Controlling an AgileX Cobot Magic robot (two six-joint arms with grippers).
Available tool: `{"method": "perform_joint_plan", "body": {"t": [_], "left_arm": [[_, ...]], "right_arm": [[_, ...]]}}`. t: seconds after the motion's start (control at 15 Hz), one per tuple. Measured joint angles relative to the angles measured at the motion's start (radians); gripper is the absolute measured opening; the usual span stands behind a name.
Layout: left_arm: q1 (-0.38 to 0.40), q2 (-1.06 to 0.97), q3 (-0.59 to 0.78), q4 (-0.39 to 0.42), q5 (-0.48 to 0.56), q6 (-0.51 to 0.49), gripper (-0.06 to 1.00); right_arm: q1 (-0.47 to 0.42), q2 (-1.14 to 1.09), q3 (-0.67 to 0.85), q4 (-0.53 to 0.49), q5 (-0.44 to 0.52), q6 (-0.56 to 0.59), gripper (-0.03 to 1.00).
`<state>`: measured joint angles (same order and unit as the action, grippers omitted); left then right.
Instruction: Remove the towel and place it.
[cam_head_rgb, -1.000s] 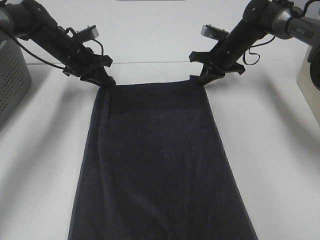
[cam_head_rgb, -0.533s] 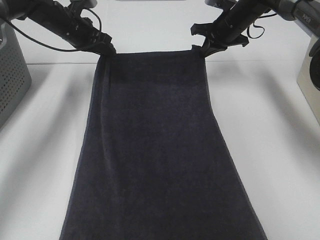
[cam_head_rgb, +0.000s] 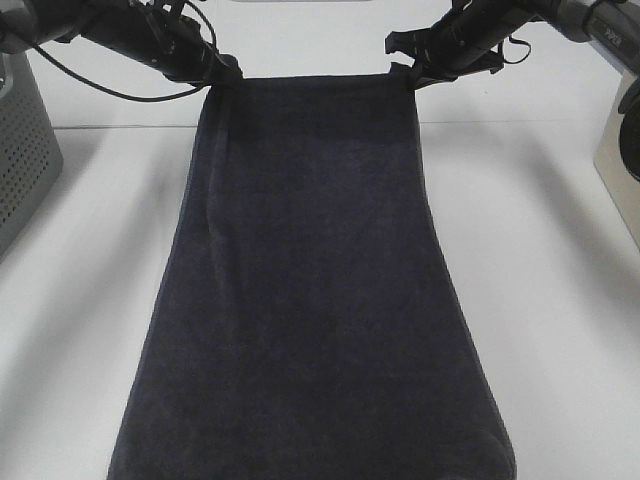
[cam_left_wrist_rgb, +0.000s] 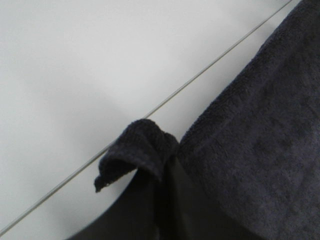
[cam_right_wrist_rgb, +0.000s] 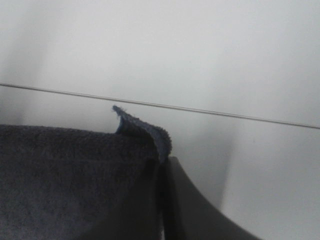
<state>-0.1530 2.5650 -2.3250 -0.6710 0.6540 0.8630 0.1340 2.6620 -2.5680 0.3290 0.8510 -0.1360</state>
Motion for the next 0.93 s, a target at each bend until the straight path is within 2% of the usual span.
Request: {"method": "perform_joint_plan", "body": {"t": [0.27,0.93], "left_arm": [[0.0,0.039,0.0,-0.003,-0.048,0.004,0.02],[-0.03,0.122,0.0,-0.005,-0.246,0.037,0.04]], "right_arm": [[0.0,0.035,-0.002,0.001,-0.021,0.0,0.01],[0.0,0.133,-0.002,0.044,-0.123,-0.008,0.02]]}}
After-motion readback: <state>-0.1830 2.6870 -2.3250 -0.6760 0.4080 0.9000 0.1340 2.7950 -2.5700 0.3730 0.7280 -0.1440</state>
